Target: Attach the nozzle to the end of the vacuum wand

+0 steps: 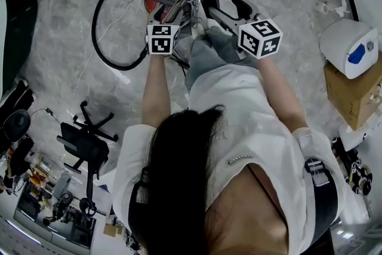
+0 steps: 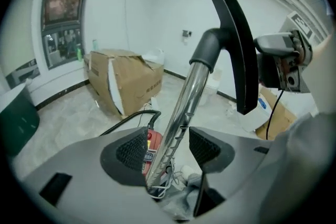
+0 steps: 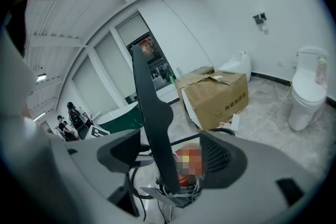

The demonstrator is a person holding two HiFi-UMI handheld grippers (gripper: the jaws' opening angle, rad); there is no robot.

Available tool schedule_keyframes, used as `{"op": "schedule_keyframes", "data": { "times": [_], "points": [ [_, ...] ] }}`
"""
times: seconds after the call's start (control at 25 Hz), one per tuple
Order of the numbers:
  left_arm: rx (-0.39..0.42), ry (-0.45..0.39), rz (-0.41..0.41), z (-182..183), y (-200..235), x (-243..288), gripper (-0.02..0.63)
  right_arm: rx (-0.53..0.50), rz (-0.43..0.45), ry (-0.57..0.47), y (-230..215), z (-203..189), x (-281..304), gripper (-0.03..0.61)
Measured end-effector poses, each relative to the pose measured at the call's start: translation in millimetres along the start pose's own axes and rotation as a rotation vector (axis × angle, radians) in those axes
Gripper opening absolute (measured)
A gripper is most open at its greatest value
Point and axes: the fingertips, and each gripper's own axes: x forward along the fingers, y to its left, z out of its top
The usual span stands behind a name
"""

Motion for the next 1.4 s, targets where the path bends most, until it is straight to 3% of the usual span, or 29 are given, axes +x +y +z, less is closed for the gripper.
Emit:
{"op": "schedule_keyframes", "data": {
  "times": [0.12, 0.32, 0.64, 0.92, 1.2, 1.32, 1.4],
  "points": [
    [-0.052, -0.046, 0.038, 2, -1, -23, 0.233, -0.011, 0.018, -0.017, 6, 3, -5, 0.339],
    [-0.039, -0.109, 0.061, 21, -12, -57, 0.233, -0.025, 0.04, -0.051, 14, 11, -14, 0.339],
    [-0.177, -0.326, 0.12, 70, -28, -114, 0.233, -0.032, 0.067, -0.087, 23, 19, -33, 0.339],
    [-0.207, -0.373, 0.11, 79, -58, -134, 0.23, -0.072, 0.072, -0.112, 33, 25, -40, 0.337],
    [-0.221, -0.441, 0.121, 93, -80, -156, 0.14, -0.116, 0.098, -0.114, 53, 22, -51, 0.337],
    [-0.187, -0.438, 0.169, 96, -78, -163, 0.062, -0.115, 0.1, -0.136, 62, 26, -55, 0.336],
    [-0.157, -0.445, 0.182, 100, -79, -166, 0.046, -0.133, 0.093, -0.142, 66, 26, -57, 0.317]
  ]
}}
